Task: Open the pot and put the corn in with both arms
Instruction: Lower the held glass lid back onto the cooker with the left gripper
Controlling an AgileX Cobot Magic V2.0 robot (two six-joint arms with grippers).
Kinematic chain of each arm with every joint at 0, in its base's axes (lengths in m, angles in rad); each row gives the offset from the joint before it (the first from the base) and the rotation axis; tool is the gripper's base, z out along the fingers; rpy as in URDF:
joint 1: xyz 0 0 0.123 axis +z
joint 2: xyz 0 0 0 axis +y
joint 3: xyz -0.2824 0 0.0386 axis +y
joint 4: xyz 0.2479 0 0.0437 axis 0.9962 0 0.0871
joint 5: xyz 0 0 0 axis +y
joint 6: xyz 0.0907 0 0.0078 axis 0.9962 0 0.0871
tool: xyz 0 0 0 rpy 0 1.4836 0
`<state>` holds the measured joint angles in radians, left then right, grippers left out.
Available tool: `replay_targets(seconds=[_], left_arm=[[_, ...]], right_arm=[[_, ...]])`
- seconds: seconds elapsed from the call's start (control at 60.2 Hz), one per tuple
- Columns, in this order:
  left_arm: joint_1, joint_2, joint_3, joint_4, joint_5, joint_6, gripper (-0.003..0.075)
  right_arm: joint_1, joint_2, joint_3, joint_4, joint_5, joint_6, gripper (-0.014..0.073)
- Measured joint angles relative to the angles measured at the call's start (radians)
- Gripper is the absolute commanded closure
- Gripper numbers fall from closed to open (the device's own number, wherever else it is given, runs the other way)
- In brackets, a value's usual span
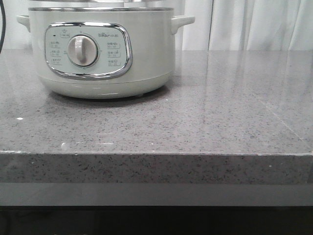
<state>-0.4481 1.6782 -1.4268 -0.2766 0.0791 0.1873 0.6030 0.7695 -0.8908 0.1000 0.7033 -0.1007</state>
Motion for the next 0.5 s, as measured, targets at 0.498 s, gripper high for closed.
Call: replay_targets(seconds=[0.498], left_arm=[[-0.017, 0.007, -0.004, 0.058, 0.010, 0.000, 0.0532]], right_arm=[[0.000, 0.000, 0.000, 0.000, 0.000, 0.000, 0.0105]])
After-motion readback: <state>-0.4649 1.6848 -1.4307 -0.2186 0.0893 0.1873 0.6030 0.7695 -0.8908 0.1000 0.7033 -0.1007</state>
